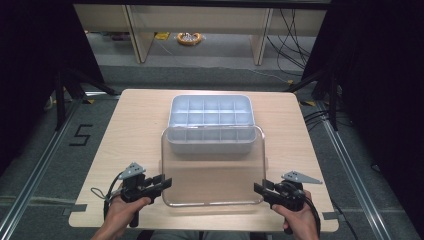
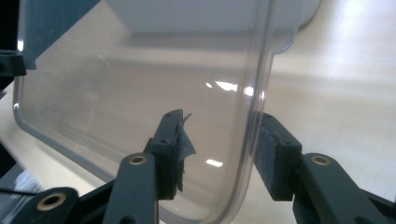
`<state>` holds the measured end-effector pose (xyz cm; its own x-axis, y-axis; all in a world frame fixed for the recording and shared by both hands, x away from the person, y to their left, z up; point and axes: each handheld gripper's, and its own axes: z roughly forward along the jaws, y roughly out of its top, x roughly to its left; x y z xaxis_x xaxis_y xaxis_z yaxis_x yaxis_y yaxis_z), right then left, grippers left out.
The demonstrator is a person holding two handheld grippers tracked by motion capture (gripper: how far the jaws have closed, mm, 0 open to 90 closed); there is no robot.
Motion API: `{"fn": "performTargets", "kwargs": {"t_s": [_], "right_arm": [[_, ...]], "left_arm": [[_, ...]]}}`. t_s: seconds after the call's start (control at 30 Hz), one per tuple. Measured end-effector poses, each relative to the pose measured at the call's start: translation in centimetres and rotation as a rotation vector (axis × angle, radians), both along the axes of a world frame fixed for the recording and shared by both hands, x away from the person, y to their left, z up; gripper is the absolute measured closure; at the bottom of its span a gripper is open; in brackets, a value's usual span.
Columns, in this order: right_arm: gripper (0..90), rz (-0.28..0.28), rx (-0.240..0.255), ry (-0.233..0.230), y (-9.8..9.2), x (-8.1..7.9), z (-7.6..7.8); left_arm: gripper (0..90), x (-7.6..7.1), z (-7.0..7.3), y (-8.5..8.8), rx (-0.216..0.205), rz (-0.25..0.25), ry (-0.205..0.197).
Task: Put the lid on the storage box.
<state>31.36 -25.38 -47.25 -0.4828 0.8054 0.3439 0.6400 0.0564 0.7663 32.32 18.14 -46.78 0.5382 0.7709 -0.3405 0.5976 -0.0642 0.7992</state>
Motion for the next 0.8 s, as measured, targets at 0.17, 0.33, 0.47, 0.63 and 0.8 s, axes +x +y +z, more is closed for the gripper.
{"fn": "performTargets", "kwargs": {"t_s": [0.17, 0.33, 0.47, 0.63, 0.8], "right_arm": [[59.3, -0.021, -0.005, -0.041, 0.1, 2.0, 1.6], [58.6, -0.044, -0.001, -0.061, 0.5, 4.3, 3.0], [58.6, -0.058, 0.014, -0.080, 0.6, 6.0, 4.0], [58.7, -0.088, 0.008, -0.104, 1.4, 9.0, 6.0], [58.4, -0.115, 0.009, -0.089, 2.1, 12.1, 7.2]], "left_arm": [[61.4, 2.3, 1.4, -0.1, 0.016, 0.021, -0.028], [61.8, 4.7, 3.2, -0.1, 0.008, 0.039, -0.046], [61.8, 7.2, 5.2, -0.2, 0.008, 0.067, -0.068], [61.0, 10.9, 6.9, -0.3, 0.010, 0.112, -0.071], [60.8, 14.0, 7.9, -0.4, 0.002, 0.145, -0.058]]}}
